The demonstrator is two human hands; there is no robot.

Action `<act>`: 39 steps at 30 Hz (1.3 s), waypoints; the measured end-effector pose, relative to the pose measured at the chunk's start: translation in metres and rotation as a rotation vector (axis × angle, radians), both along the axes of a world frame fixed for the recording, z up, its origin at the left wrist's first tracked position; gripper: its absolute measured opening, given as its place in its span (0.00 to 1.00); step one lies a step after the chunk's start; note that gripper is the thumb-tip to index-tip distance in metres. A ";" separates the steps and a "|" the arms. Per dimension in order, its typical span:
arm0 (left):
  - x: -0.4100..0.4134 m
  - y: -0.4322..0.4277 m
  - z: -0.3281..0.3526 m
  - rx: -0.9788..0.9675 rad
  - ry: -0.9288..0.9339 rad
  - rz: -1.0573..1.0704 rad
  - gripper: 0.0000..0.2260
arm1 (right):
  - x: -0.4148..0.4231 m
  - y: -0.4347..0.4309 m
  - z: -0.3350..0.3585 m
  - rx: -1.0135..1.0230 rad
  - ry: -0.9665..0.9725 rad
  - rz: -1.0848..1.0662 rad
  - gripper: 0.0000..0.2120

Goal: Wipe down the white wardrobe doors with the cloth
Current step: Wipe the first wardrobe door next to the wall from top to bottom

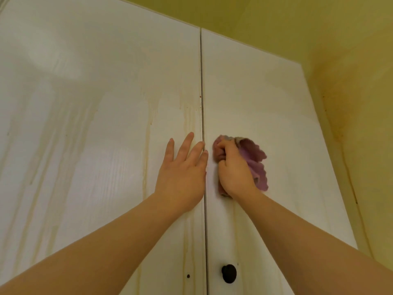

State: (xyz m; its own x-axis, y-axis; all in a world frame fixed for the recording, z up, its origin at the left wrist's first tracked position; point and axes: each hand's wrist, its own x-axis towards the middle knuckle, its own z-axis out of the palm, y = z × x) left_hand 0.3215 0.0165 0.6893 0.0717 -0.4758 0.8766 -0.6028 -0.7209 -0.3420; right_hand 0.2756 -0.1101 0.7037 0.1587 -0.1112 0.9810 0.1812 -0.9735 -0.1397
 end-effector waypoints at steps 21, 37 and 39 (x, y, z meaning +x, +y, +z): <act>0.009 -0.040 -0.010 -0.077 -0.216 0.043 0.25 | -0.013 -0.040 0.017 -0.010 0.009 -0.044 0.15; 0.018 -0.052 -0.013 -0.150 -0.306 -0.050 0.22 | -0.003 -0.045 -0.029 -0.335 0.059 -0.250 0.26; 0.018 -0.053 -0.012 -0.174 -0.327 -0.052 0.22 | -0.016 -0.058 -0.026 -0.327 0.086 -0.205 0.22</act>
